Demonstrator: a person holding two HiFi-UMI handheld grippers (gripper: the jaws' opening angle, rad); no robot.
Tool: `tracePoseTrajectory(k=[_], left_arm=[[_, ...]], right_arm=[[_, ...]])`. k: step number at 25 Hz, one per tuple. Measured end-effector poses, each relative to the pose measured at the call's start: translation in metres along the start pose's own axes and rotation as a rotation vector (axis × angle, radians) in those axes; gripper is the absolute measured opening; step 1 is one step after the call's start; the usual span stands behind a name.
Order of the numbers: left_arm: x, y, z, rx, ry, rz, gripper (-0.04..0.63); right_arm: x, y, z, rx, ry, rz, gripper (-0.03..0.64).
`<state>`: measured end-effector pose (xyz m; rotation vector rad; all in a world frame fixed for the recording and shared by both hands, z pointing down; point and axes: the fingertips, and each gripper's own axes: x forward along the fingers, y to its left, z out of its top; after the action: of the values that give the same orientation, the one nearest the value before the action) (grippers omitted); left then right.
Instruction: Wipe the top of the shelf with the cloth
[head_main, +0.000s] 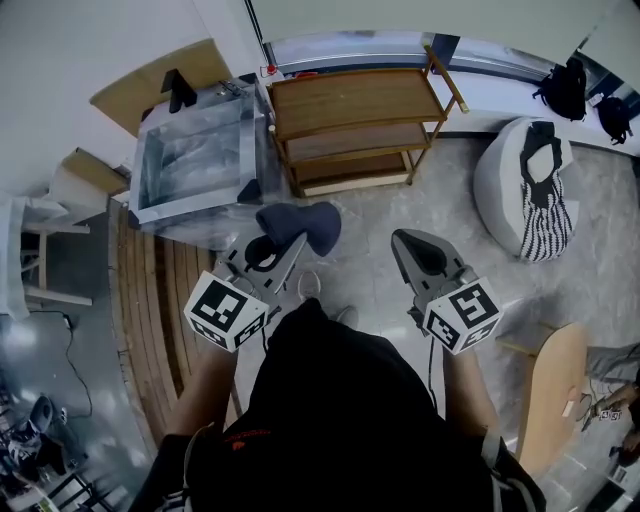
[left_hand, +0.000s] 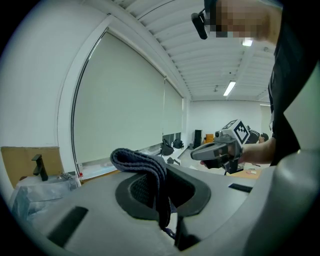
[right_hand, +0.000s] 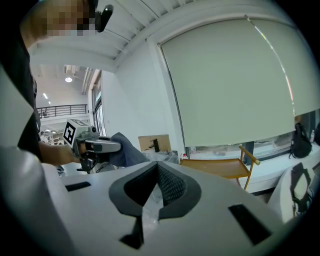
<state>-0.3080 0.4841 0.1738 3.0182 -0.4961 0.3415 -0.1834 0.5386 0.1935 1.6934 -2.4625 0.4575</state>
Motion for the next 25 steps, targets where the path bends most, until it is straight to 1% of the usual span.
tracePoseTrajectory(k=[7,14,19,25], left_arm=[[0.026,0.017,-0.003,-0.009,-0.008,-0.002,0.035],[0.066,0.051,0.001,-0.003,-0.015,-0.025,0.035],[0.101,0.092,0.0,-0.006,-0.013,-0.039,0.035],[0.142,0.157,0.004,-0.028,0.0,-0.049,0.035]], right_arm=[[0.006,-0.024,-0.003,0.002,0.017,-0.013,0.005],[0.033,-0.064,0.002,0.013,0.027,-0.043,0.005],[0.077,-0.095,0.006,0.02,0.049,-0.039,0.005],[0.148,-0.136,0.024,0.037,0.078,-0.021,0.005]])
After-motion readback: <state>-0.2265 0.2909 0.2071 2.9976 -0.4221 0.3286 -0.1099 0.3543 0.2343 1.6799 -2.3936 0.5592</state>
